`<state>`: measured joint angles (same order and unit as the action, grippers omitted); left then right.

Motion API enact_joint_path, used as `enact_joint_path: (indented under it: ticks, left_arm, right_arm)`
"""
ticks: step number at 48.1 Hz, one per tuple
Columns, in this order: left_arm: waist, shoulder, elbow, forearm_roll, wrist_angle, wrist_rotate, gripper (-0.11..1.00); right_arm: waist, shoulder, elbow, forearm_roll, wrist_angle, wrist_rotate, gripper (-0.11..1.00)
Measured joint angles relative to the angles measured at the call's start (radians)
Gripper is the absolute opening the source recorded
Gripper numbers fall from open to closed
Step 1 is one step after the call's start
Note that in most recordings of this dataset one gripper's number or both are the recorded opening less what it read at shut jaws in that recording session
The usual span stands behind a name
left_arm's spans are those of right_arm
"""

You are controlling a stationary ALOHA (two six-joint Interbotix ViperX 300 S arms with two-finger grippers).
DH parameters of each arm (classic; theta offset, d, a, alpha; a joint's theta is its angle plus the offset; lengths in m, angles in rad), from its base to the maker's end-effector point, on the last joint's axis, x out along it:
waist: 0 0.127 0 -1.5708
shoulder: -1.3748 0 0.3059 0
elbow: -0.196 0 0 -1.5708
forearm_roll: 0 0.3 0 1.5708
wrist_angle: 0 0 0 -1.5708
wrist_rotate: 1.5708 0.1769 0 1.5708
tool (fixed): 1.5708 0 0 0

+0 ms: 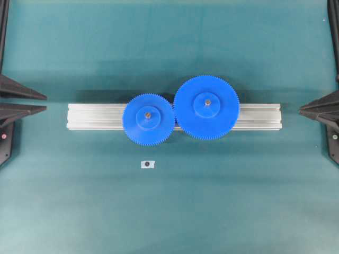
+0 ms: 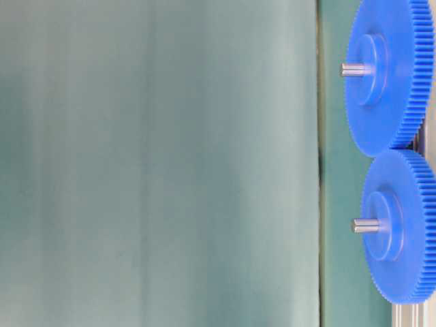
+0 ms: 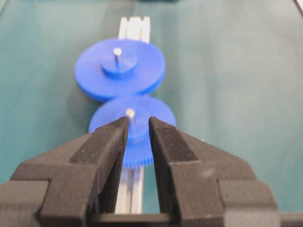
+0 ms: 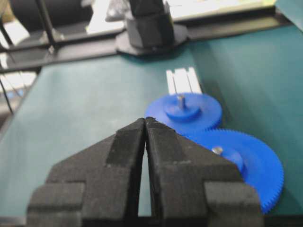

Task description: Insert the small gear onto the shaft.

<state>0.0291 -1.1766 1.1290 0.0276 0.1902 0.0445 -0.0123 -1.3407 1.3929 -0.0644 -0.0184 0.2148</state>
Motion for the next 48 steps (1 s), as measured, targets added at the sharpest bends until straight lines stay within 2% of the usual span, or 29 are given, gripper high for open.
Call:
enact_joint_path:
  ticks: [8, 20, 30, 48]
  left_arm:
    - [0.000, -0.011, 0.020, 0.000, 0.023, 0.000, 0.26]
    - [0.000, -0.101, 0.109, 0.000, 0.021, -0.006, 0.26]
    - [0.002, -0.130, 0.189, 0.000, 0.005, -0.006, 0.26]
    - [0.000, -0.135, 0.341, 0.000, -0.127, -0.008, 0.26]
  right_arm:
    - [0.000, 0.000, 0.000, -0.005, 0.084, 0.000, 0.11]
    - [-0.002, 0.000, 0.014, -0.005, 0.209, 0.000, 0.11]
    - [0.000, 0.000, 0.060, -0.005, 0.164, 0.000, 0.11]
    - [-0.002, 0.000, 0.156, -0.005, 0.077, 0.000, 0.11]
